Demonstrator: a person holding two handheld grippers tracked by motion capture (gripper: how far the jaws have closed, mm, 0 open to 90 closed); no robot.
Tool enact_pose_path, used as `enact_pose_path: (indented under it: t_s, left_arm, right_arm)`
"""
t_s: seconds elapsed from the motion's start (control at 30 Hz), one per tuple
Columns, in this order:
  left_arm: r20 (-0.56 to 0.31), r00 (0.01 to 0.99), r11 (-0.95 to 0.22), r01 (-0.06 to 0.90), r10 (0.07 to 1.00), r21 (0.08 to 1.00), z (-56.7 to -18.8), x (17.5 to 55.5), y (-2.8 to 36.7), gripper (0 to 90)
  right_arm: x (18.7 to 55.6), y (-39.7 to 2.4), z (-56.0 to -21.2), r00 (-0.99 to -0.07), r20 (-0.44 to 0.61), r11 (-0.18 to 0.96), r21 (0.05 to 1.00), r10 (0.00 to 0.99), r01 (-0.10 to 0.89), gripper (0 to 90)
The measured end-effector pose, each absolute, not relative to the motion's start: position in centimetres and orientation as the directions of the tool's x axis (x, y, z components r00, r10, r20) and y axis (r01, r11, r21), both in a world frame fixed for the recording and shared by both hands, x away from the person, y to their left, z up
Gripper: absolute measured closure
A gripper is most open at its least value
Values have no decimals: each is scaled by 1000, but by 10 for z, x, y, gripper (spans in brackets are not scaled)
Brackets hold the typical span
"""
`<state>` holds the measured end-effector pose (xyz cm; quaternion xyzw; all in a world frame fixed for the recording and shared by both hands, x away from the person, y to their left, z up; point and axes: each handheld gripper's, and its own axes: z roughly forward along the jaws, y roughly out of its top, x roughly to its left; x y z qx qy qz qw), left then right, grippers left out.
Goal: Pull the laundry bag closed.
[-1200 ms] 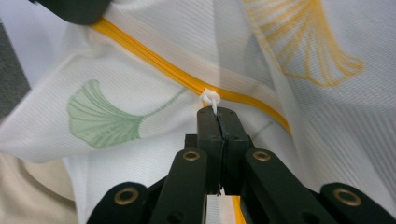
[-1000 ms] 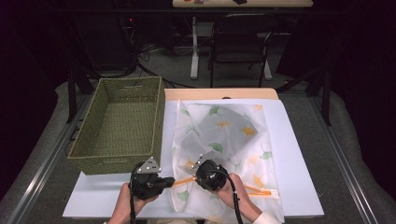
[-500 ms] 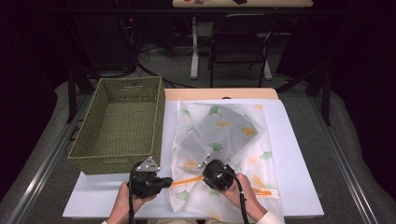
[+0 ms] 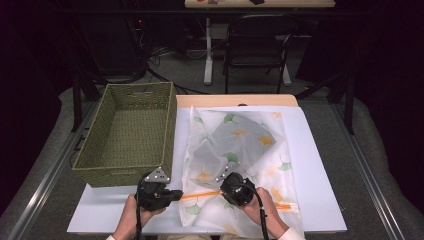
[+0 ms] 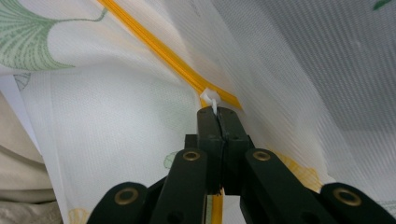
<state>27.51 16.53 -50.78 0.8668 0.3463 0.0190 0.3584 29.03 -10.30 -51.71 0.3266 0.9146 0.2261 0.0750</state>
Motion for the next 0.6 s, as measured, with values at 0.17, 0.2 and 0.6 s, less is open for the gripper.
enact_pose_path:
  t_s: [0.17,0.2,0.6]
  left_arm:
    - [-213,758,-508,589,616,628,-508,276,169,878]
    - [-210,756,-506,590,620,629,-508,275,170,878]
    - [-184,750,-512,587,635,627,-508,275,173,879]
  right_arm:
    - [287,-103,-515,-779,-20,697,460,627,550,896]
    - [285,-102,-515,-777,-34,704,452,628,549,896]
    - [283,-116,-508,-760,-32,685,458,649,566,896]
